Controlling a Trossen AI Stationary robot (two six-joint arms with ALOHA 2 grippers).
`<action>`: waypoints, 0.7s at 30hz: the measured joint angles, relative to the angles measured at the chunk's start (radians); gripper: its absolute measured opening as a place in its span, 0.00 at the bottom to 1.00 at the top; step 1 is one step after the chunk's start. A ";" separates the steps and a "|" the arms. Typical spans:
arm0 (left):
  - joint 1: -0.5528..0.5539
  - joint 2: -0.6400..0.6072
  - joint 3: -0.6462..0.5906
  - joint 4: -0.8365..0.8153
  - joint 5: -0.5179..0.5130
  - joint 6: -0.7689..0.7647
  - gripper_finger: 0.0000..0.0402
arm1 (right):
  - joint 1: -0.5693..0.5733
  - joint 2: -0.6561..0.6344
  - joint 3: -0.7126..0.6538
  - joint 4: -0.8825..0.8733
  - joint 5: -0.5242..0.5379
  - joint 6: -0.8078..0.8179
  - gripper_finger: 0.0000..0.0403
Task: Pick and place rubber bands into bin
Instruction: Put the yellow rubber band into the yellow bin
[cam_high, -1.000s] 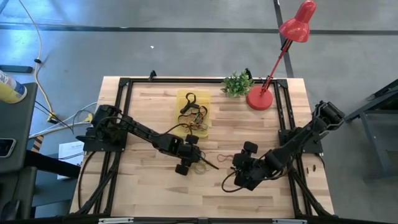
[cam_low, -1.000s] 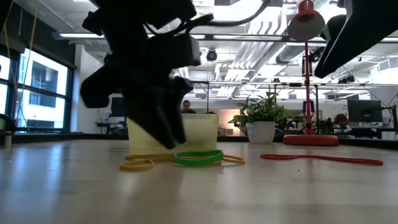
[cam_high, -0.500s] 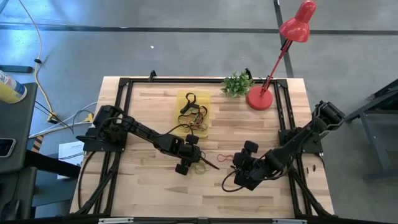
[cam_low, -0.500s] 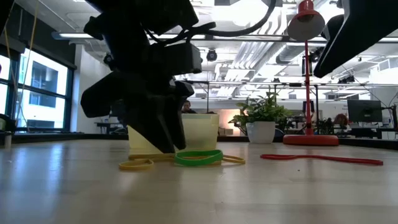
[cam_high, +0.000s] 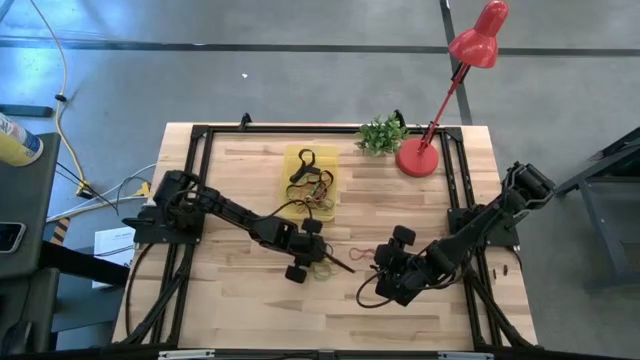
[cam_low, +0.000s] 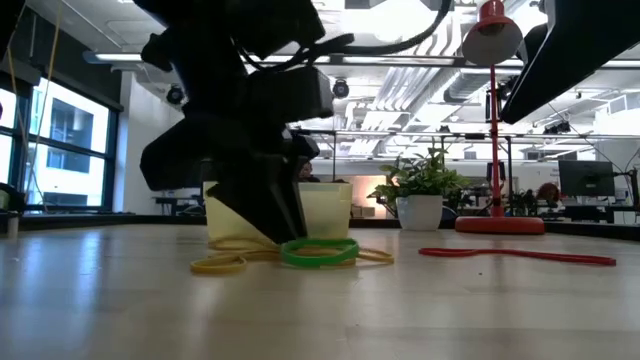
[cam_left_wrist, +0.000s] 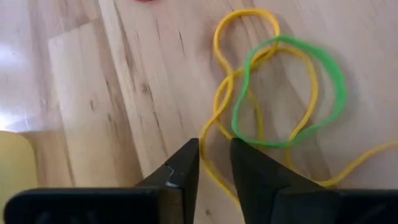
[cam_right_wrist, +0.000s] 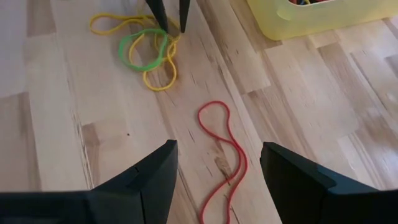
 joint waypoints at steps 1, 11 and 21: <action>0.000 0.012 0.006 0.002 0.011 -0.014 0.20 | 0.000 0.000 0.000 0.000 0.001 0.000 0.55; -0.001 0.051 0.046 -0.022 0.006 -0.043 0.23 | 0.000 0.000 0.000 -0.001 -0.003 0.003 0.55; 0.004 0.055 0.085 -0.086 -0.031 -0.060 0.20 | 0.000 0.000 0.000 -0.002 -0.001 0.000 0.55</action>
